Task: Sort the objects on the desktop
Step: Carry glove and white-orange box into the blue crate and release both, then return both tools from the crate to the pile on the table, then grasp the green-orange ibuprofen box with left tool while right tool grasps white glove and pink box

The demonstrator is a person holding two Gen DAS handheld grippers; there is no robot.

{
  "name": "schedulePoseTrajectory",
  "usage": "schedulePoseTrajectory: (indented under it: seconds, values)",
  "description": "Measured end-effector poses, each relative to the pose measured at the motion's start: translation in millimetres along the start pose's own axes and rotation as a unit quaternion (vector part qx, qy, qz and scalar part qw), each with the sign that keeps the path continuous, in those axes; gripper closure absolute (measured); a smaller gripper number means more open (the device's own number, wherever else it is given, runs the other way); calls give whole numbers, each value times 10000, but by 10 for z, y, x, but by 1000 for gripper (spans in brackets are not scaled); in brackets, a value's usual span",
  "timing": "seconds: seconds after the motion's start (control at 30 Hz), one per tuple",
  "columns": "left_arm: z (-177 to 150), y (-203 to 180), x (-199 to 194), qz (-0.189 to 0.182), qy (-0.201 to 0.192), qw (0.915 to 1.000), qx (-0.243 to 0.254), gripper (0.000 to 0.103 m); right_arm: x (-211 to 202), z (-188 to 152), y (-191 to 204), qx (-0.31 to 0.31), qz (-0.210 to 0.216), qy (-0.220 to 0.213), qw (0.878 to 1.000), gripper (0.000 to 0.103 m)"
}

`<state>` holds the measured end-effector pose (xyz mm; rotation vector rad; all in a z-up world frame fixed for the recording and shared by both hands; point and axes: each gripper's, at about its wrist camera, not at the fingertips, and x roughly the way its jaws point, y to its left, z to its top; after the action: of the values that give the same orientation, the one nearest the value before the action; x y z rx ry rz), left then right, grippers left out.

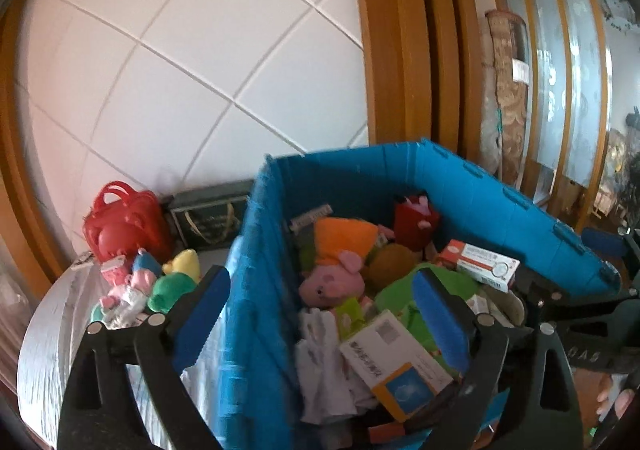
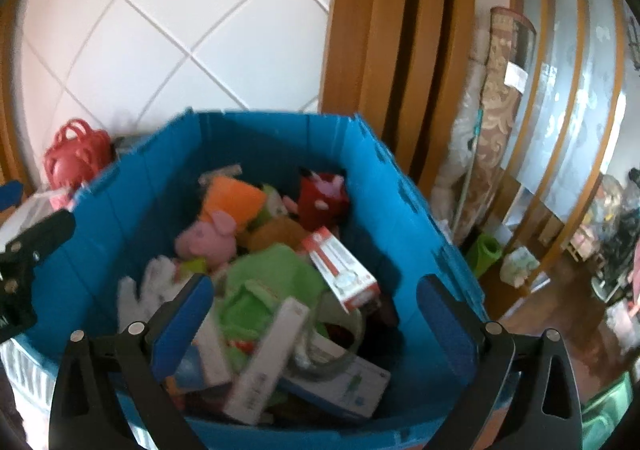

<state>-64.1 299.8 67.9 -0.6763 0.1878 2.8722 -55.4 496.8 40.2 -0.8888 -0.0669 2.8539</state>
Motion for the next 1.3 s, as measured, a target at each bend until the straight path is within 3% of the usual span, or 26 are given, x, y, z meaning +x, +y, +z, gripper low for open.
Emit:
schedulePoseTrajectory:
  seconds: [0.17, 0.3, 0.4, 0.57, 0.73, 0.87, 1.03, 1.3]
  values:
    - [1, 554, -158, 217, -172, 9992, -294, 9, -302, 199, 349, 146, 551, -457, 9973, 0]
    - [-132, 1221, -183, 696, -201, 9963, -460, 9, -457, 356, 837, 106, 965, -780, 9922, 0]
    - [-291, 1732, -99, 1023, -56, 9932, -559, 9, -521, 477, 1353, 6, 1348, -936, 9864, 0]
    - [-745, 2804, 201, 1497, 554, 9836, -835, 9, -419, 585, 2253, -171, 1938, -911, 9766, 0]
    - [-1365, 3887, 616, 1910, 1351, 9643, -1239, 9, 78, 571, 3226, -356, 2294, -393, 9719, 0]
    - [-1896, 4464, 953, 2005, 1965, 9462, -1611, 9, 647, 400, 3803, -503, 2438, 245, 9682, 0]
    - [-2460, 4842, 1455, 1892, 2554, 9280, -1942, 9, 1389, 128, 4400, -836, 2416, 1042, 9611, 0]
    - [-2993, 4954, 2183, 1754, 3248, 9046, -2132, 9, 2188, -190, 5006, -1379, 2575, 1571, 9434, 0]
